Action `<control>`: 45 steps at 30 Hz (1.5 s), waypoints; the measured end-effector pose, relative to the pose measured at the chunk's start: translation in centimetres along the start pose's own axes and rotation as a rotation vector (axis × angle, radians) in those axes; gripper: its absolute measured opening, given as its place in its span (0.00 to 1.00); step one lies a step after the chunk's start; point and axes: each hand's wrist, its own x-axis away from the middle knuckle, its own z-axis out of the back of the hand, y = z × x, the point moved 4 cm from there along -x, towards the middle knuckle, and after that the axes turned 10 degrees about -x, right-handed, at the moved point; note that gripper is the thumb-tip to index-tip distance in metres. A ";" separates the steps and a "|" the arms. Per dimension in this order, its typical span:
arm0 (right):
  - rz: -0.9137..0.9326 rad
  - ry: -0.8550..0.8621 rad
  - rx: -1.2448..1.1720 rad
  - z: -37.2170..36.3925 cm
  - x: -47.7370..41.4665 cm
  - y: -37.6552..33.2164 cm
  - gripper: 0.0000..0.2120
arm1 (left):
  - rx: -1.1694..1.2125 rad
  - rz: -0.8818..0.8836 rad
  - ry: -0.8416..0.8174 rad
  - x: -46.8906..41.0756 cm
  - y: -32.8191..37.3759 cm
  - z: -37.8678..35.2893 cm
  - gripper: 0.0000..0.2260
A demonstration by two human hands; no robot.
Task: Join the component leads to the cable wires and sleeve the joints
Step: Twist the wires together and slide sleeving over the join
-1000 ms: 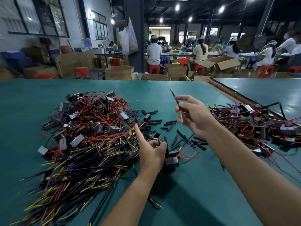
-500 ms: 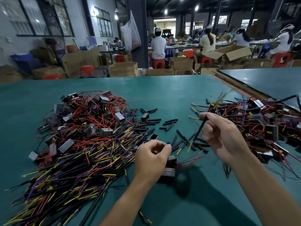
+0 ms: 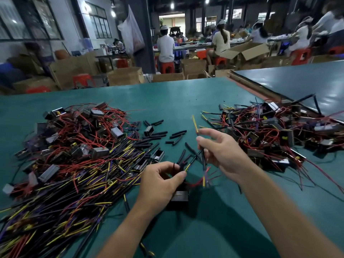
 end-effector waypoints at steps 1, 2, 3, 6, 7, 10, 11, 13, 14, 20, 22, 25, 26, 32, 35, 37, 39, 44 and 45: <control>0.009 -0.006 0.043 0.0 0.0 0.0 0.13 | -0.006 -0.006 0.001 0.0 -0.1 -0.1 0.06; 0.015 -0.013 0.070 -0.1 0.1 0.0 0.15 | -0.007 -0.011 0.009 0.0 -0.2 -0.3 0.06; 0.016 -0.028 0.070 -0.2 0.2 -0.1 0.14 | -0.010 -0.010 0.023 0.0 -0.3 -0.4 0.07; -0.049 -0.071 -0.049 -0.5 0.3 -0.3 0.08 | -0.027 0.008 0.065 0.1 -0.9 -0.8 0.07; -0.068 -0.080 -0.095 -0.5 0.3 -0.3 0.10 | -0.037 0.010 0.078 0.1 -1.0 -0.9 0.06; -0.121 -0.131 -0.228 -0.4 0.4 -0.7 0.13 | -0.068 -0.006 0.115 -0.1 -1.0 -0.9 0.05; -0.128 -0.152 -0.264 -0.4 0.4 -0.8 0.13 | -0.072 -0.006 0.124 -0.2 -1.0 -0.9 0.04; -0.097 -0.177 -0.300 -0.2 0.5 -1.1 0.08 | -0.067 -0.010 0.126 -0.2 -0.9 -0.8 0.04; -0.071 -0.186 -0.303 -0.3 0.6 -1.2 0.07 | -0.071 -0.017 0.120 -0.2 -0.9 -0.7 0.04; 0.008 -0.127 -0.231 -0.5 0.5 -1.0 0.09 | -0.061 -0.031 0.104 0.0 -0.6 -0.6 0.04; 0.005 -0.096 -0.210 -0.3 0.4 -0.9 0.06 | -0.038 -0.032 0.095 0.0 -0.5 -0.7 0.05; 0.009 -0.060 -0.191 0.1 0.3 -0.9 0.10 | 0.003 -0.039 0.071 0.0 -0.2 -0.7 0.06; 0.009 -0.056 -0.186 0.1 0.3 -1.0 0.10 | 0.007 -0.047 0.064 0.0 -0.1 -0.6 0.06; -0.021 -0.035 -0.164 -0.3 0.4 -0.8 0.11 | 0.042 -0.075 0.067 -0.1 0.9 -0.1 0.03; -0.031 -0.009 -0.180 -0.1 0.3 -0.9 0.12 | 0.068 -0.061 0.083 -0.2 1.0 0.3 0.06; -0.019 0.001 -0.189 0.1 0.2 -0.9 0.12 | 0.094 -0.051 0.078 -0.3 1.1 0.4 0.06; -0.005 0.004 -0.166 0.1 0.1 -0.9 0.12 | 0.109 -0.042 0.071 -0.3 1.2 0.5 0.06; 0.009 0.014 -0.132 0.0 0.2 -0.8 0.11 | 0.110 -0.013 0.067 -0.3 1.3 0.6 0.06; 0.008 0.008 -0.117 -0.1 0.2 -0.8 0.11 | 0.104 -0.008 0.058 -0.3 1.3 0.6 0.06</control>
